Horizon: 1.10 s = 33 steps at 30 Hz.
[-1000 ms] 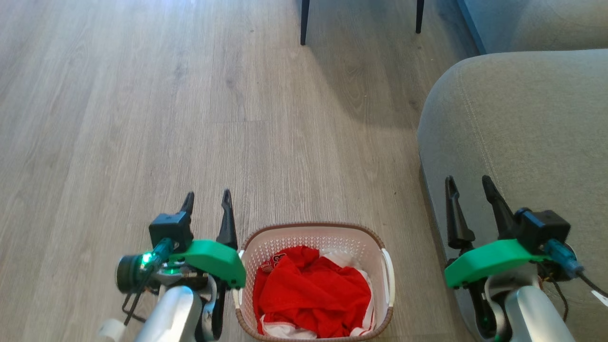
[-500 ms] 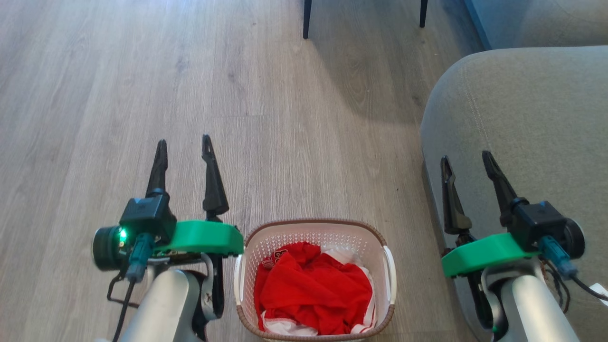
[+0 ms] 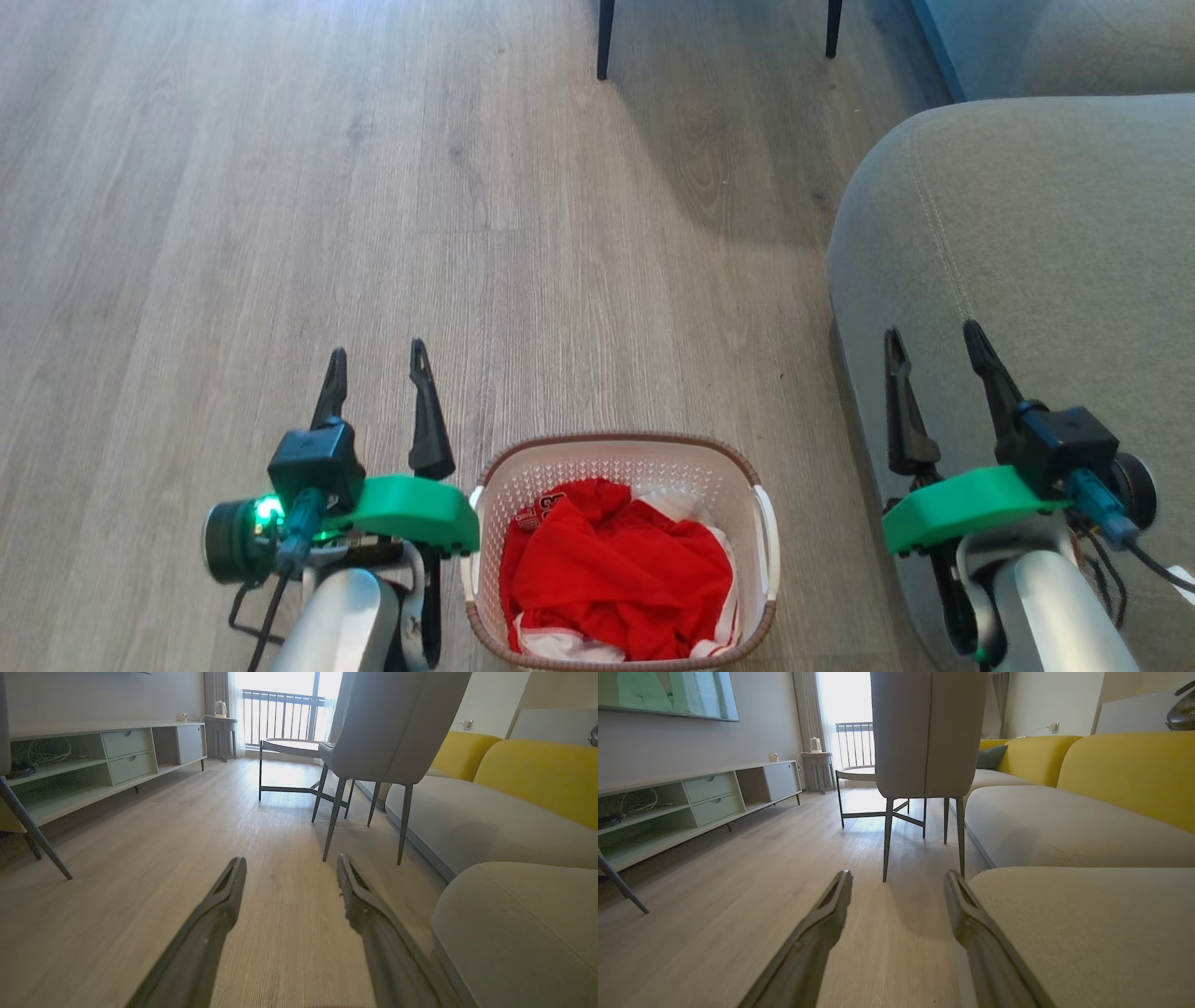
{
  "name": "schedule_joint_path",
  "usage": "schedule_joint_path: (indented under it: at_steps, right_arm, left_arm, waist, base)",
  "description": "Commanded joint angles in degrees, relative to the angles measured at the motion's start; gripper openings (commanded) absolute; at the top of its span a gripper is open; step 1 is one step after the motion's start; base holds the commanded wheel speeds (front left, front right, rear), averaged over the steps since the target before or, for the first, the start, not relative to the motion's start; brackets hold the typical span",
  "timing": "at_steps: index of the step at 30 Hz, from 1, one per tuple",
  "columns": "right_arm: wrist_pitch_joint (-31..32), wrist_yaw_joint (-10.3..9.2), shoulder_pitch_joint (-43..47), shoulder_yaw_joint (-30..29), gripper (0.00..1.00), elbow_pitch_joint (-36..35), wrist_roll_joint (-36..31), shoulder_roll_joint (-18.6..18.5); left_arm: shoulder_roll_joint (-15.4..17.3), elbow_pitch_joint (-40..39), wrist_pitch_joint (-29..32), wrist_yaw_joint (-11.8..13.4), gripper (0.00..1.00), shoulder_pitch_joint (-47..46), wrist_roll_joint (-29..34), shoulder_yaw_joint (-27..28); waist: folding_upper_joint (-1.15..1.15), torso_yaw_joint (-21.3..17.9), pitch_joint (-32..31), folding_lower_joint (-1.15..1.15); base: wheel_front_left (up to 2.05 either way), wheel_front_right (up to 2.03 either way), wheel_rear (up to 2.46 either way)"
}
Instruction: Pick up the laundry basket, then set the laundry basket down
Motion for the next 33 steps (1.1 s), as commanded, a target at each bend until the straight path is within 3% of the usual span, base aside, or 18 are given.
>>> schedule_joint_path:
  at_steps: [1, 12, 20, 33]
  right_arm:
    - [-0.7, 0.41, -1.07, 0.97, 1.0, -1.33, 0.32, -0.38]
    - [-0.7, 0.41, -1.34, 0.57, 1.0, 2.07, 1.14, -0.38]
    - [-0.7, 0.41, -1.51, 1.4, 1.0, 2.72, 1.95, -0.38]
    - [-0.7, 0.41, -1.45, 2.22, 1.0, 2.76, 1.34, -0.38]
  left_arm:
    - [0.17, -1.29, -0.46, -0.42, 1.0, -1.56, -0.27, 1.77]
    - [0.17, 1.57, -0.46, -2.18, 1.0, -1.55, -1.64, 4.32]
    - [0.17, -1.16, -0.46, -1.49, 1.0, -1.01, -2.15, 6.8]
    - [0.17, 1.74, -0.46, -1.91, 1.0, -0.9, -2.31, 6.27]
  waist:
    - [0.0, 0.03, -0.06, 0.0]
    - [0.0, 0.02, 0.25, 0.0]
    - [0.0, 0.01, 0.47, 0.0]
    - [0.0, 0.17, 1.17, 0.0]
  base:
    - [0.0, 0.0, 0.0]
    - [0.0, 0.0, 0.0]
    - [0.0, 0.0, 0.0]
    - [0.0, 0.0, 0.0]
